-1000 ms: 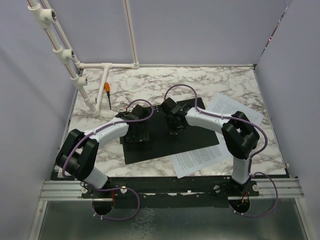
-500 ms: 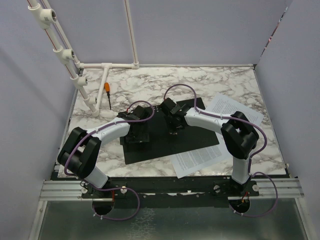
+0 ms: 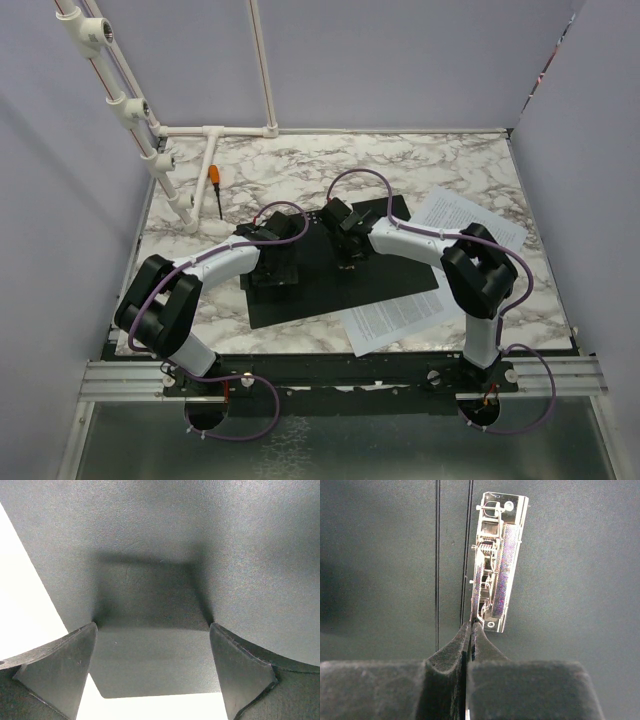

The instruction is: Put the files into the folder

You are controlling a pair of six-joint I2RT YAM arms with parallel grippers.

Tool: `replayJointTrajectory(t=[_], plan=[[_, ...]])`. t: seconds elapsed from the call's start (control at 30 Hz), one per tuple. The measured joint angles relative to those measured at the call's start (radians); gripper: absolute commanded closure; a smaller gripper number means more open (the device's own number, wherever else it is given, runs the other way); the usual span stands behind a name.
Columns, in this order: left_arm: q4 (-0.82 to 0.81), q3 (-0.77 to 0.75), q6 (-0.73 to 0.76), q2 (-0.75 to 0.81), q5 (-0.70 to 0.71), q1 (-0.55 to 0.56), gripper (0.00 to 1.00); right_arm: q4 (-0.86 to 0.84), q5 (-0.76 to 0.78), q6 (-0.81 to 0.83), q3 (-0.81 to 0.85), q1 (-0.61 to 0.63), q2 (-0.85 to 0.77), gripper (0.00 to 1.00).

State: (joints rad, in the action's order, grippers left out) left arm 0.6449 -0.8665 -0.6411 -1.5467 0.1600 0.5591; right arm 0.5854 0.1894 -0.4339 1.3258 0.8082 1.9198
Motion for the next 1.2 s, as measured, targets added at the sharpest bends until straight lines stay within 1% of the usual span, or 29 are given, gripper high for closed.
replayJointTrajectory(t=[0.53,1.2], plan=[[-0.008,0.007,-0.002,0.002,0.004,0.002,0.1,-0.035,0.066,-0.021,-0.033,0.021,-0.002,1.0],[-0.025,0.012,-0.009,0.004,0.013,0.006,0.11,-0.012,0.113,-0.031,-0.016,0.024,-0.039,0.99]])
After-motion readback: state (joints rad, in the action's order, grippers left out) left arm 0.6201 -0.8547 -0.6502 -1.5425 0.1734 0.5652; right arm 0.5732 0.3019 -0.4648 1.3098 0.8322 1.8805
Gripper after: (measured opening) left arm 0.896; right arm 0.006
